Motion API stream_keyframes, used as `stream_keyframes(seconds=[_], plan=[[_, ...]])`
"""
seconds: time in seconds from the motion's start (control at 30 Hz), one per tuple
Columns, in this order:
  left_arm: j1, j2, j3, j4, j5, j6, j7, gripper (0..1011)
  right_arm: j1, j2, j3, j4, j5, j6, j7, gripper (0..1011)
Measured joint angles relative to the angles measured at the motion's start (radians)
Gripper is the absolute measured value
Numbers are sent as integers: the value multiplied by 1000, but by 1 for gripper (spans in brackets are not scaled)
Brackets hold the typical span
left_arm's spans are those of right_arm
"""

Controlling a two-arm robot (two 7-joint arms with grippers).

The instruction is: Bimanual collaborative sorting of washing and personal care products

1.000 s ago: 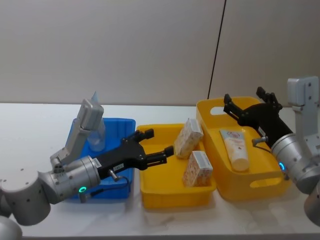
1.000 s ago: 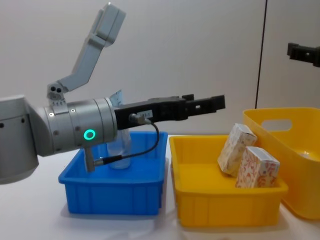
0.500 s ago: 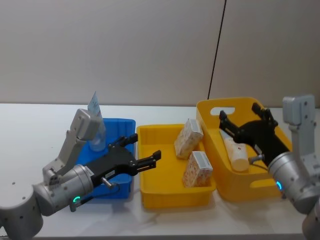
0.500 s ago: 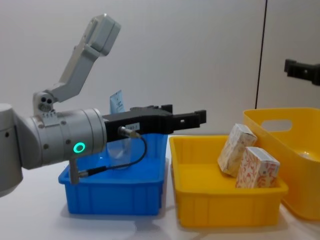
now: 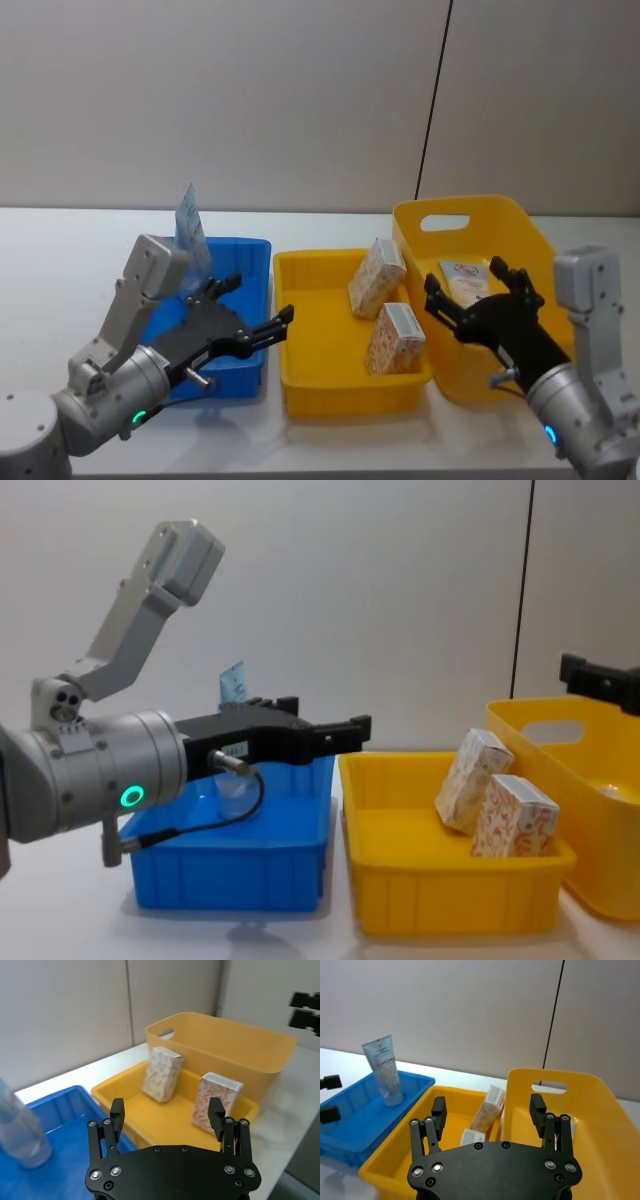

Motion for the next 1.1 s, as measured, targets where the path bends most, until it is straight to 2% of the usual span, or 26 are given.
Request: stream_keyframes(seconds=[0.17, 0.2, 0.43, 1.0, 1.1], plan=[[32, 17, -1, -46, 28, 0, 69, 1002, -49, 12, -16, -33, 10, -8, -18, 1004], [32, 17, -1, -46, 28, 0, 69, 1001, -56, 14, -18, -37, 12, -9, -20, 1004], [78, 40, -3, -111, 69, 0, 168, 1001, -93, 23, -31, -63, 19, -15, -34, 1004], [181, 94, -7, -256, 161, -1, 390, 1001, -99, 24, -32, -67, 20, -16, -36, 1004], [189, 98, -8, -268, 169, -1, 409, 1001, -100, 24, -32, -67, 20, -16, -36, 1004]])
